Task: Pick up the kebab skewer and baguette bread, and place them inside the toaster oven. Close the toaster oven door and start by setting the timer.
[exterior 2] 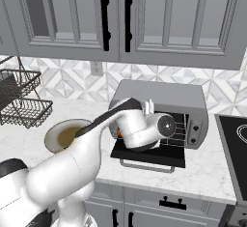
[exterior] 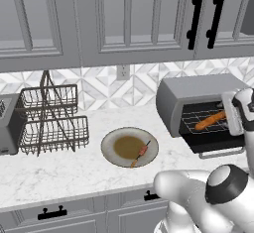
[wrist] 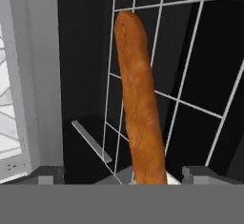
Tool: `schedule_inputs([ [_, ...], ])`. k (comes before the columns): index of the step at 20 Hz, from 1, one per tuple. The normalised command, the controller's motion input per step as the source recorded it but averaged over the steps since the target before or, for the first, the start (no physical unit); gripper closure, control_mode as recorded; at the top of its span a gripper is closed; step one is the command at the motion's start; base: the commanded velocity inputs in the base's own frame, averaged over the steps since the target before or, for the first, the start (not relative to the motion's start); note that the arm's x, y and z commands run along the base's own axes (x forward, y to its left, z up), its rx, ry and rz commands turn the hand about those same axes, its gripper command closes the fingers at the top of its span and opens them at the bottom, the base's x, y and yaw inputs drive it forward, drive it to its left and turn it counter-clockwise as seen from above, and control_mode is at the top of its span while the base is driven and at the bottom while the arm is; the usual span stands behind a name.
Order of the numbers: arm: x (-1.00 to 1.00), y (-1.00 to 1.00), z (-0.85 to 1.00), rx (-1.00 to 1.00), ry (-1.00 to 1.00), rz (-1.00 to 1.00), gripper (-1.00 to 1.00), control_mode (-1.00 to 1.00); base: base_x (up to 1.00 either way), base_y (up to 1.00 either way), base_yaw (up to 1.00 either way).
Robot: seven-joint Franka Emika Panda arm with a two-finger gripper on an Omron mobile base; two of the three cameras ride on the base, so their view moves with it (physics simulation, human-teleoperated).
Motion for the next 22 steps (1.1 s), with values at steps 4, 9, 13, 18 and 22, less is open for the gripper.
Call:
schedule_inputs([
  [4,-0.81,1.0,0.33,-0.25,0.07,0.22,-1.0,-1.0,0.0,0.0,0.0],
  [9,-0.23,1.0,0.24,-0.28,0.11,0.24,-1.0,-1.0,0.0,0.0,0.0],
  [13,-0.04,1.0,0.01,-0.24,0.08,0.2,-1.0,-1.0,0.0,0.0,0.0],
  [18,0.16,1.0,-0.07,-0.21,0.09,0.24,-1.0,-1.0,0.0,0.0,0.0],
  [22,0.39,0.78,-0.44,-0.25,0.05,0.17,-1.0,-1.0,0.0,0.0,0.0],
])
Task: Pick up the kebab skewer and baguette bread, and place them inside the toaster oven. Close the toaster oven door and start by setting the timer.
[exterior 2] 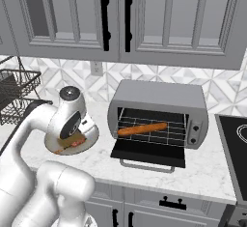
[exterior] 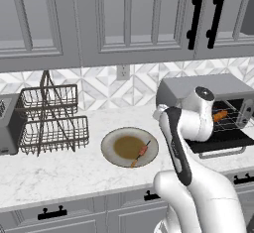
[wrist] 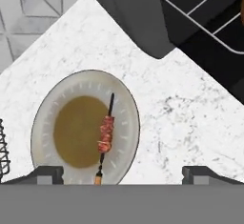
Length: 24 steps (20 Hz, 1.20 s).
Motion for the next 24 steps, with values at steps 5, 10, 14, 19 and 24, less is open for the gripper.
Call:
schedule_inputs([
  [5,0.66,0.81,-0.7,-0.23,0.12,0.08,-1.0,-1.0,0.0,0.0,0.0],
  [10,0.47,0.13,-0.58,-0.12,0.21,0.05,-1.0,-1.0,0.0,0.0,0.0],
  [14,0.36,0.01,-0.48,-0.03,0.15,0.03,-1.0,-1.0,0.0,0.0,0.0],
  [19,0.29,0.01,-0.26,0.0,0.17,0.02,-1.0,-1.0,0.0,0.0,0.0],
  [24,0.32,0.13,-0.38,0.0,0.14,0.02,-1.0,-1.0,0.0,0.0,0.0],
])
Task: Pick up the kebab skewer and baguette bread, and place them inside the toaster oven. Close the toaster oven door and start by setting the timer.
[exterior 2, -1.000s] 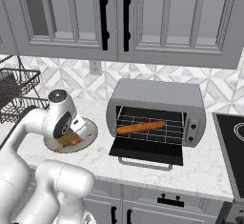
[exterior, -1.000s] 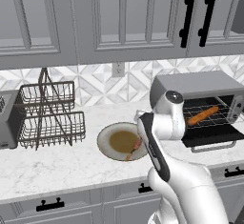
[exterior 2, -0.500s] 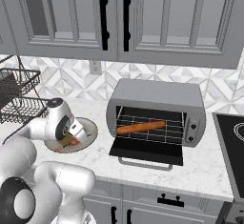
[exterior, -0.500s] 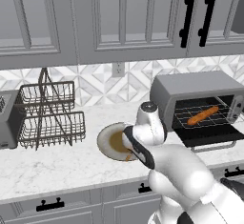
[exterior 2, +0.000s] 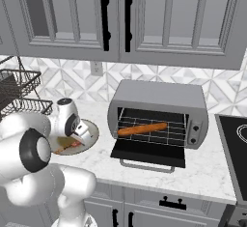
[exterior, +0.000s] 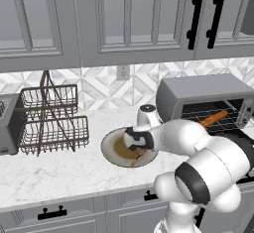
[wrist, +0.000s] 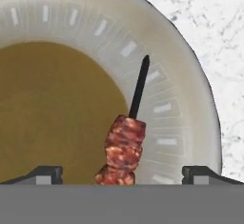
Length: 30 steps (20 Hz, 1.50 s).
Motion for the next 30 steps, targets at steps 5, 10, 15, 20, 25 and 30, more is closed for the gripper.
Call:
schedule_inputs([
  [5,0.19,0.15,-0.29,0.0,0.1,0.02,-1.0,-1.0,0.0,0.0,0.0],
  [10,0.01,0.0,-0.14,0.0,0.0,0.01,-1.0,-1.0,0.0,0.0,0.0],
  [15,0.0,0.0,-0.18,0.0,0.0,0.0,1.0,-1.0,0.0,0.0,0.0],
  [20,-0.11,-0.02,-0.08,0.0,0.0,0.0,1.0,-1.0,0.0,0.0,0.0],
  [25,-0.16,-0.01,0.0,0.0,0.0,0.0,1.0,-1.0,0.0,0.0,0.0],
  [30,-0.24,-0.15,0.66,0.01,-0.05,0.0,1.0,-1.0,0.0,0.0,0.0],
])
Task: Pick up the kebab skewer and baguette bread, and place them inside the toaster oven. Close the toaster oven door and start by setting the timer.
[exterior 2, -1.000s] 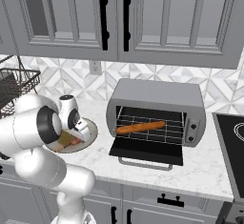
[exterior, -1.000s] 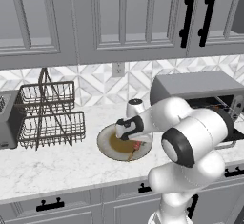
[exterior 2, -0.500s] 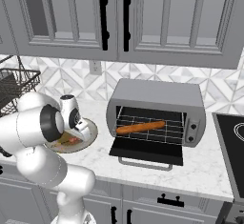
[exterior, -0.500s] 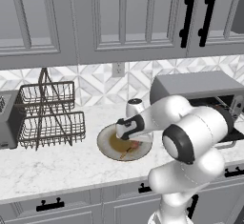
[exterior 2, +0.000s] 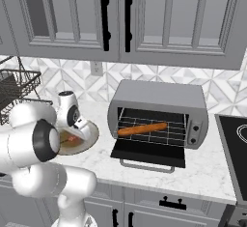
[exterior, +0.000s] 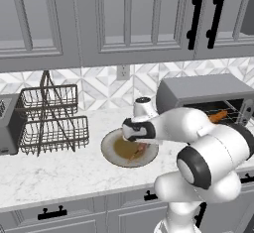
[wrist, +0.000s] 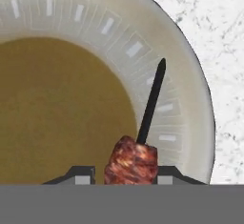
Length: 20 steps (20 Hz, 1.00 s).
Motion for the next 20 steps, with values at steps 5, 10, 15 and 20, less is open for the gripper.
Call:
schedule_inputs([
  [5,-0.45,-0.82,1.0,0.07,-0.01,-0.05,1.0,-1.0,0.0,0.0,0.0],
  [10,-0.27,-1.0,0.99,0.03,0.0,-0.08,1.0,-1.0,0.0,0.0,0.0],
  [15,-0.07,-1.0,0.87,0.0,-0.01,-0.09,1.0,-1.0,0.0,0.0,0.0],
  [20,-0.02,-1.0,0.4,0.0,-0.1,-0.14,1.0,-1.0,0.0,0.0,0.0],
])
